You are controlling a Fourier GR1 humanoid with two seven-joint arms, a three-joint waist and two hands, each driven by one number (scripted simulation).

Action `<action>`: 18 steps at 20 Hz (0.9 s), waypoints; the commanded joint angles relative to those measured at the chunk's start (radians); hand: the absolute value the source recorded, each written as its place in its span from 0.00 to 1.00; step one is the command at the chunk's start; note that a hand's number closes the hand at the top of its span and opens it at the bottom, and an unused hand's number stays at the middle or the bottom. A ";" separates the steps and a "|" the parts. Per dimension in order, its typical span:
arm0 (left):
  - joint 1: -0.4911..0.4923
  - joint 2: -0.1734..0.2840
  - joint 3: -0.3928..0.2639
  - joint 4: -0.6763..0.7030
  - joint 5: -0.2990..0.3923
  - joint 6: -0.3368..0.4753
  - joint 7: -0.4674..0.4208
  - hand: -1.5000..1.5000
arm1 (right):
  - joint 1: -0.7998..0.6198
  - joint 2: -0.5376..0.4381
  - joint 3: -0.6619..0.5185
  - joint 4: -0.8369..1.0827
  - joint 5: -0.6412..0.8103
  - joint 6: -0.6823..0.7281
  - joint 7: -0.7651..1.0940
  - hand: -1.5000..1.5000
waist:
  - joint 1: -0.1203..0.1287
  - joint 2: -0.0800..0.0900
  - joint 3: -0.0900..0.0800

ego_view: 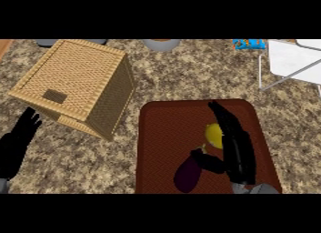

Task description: Pick the lemon from the tray and place it in the tiered shelf

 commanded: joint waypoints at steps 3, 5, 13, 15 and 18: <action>-0.006 -0.026 -0.011 0.001 -0.026 0.029 -0.001 0.50 | -0.062 -0.060 0.046 -0.091 0.214 0.328 0.355 0.00 | 0.001 0.002 -0.002; -0.039 -0.033 -0.007 0.004 -0.015 0.030 0.022 0.50 | -0.083 -0.071 0.078 -0.174 0.179 0.498 0.439 0.00 | -0.009 0.001 -0.002; 0.003 -0.037 -0.014 -0.035 -0.029 0.010 0.019 0.50 | -0.192 -0.047 0.134 -0.217 0.119 0.978 0.663 0.00 | 0.022 0.008 0.004; -0.007 -0.023 0.014 0.022 -0.021 -0.032 -0.017 0.50 | -0.242 -0.023 0.098 -0.135 0.112 1.017 0.657 0.00 | 0.023 0.012 0.004; -0.020 -0.018 0.019 -0.011 -0.030 -0.018 0.041 0.50 | -0.249 0.001 0.086 -0.076 0.122 1.040 0.643 0.00 | 0.026 0.012 0.005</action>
